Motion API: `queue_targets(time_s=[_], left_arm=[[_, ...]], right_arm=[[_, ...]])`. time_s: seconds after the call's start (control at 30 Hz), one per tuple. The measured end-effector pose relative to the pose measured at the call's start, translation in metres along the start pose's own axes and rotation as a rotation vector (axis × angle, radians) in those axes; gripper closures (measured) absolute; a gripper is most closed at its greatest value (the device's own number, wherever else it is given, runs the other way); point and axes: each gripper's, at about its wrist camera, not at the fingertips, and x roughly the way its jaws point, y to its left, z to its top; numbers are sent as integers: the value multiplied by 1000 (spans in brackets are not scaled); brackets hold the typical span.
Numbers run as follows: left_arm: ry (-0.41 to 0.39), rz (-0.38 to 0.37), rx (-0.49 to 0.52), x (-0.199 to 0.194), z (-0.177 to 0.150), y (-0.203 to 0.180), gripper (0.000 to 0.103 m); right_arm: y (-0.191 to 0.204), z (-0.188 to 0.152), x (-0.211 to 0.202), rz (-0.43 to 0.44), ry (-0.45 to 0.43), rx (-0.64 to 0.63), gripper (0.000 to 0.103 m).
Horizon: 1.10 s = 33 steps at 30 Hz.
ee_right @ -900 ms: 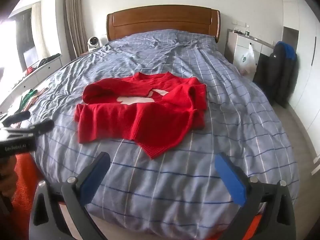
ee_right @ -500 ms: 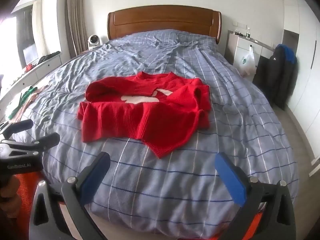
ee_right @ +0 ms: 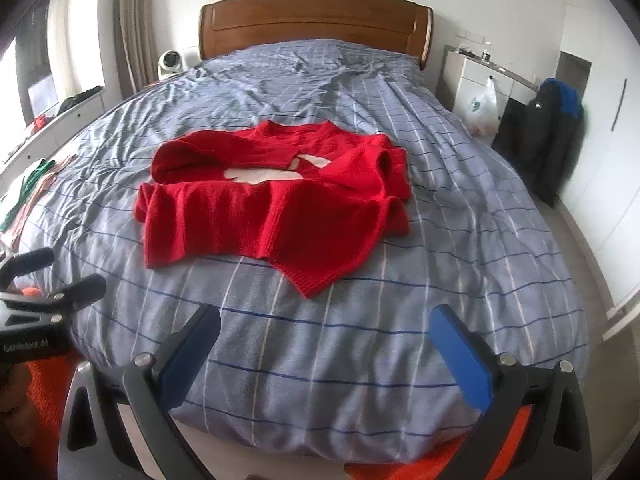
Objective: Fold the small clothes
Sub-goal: 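Move both grippers toward the crumpled red sweater on the bed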
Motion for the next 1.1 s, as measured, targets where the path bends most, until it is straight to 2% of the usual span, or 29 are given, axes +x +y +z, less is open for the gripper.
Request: queue_targets(time_s=[0.27,0.6,1.0,1.1], left_arm=[[-2,12,7,3,-1,1,0],[19,12,16,7,-5,-1,0],[25,17,17,10,-7,0,0],[27,13,28,13,-6,1,0]], right_arm=[[-2,3,-6,-109,-13,-25,0],[-13,1,1,-196,17,-21,0],[-15,1,4,-229,26,-28,0],[-17,1,4,-215,24,-16,0]])
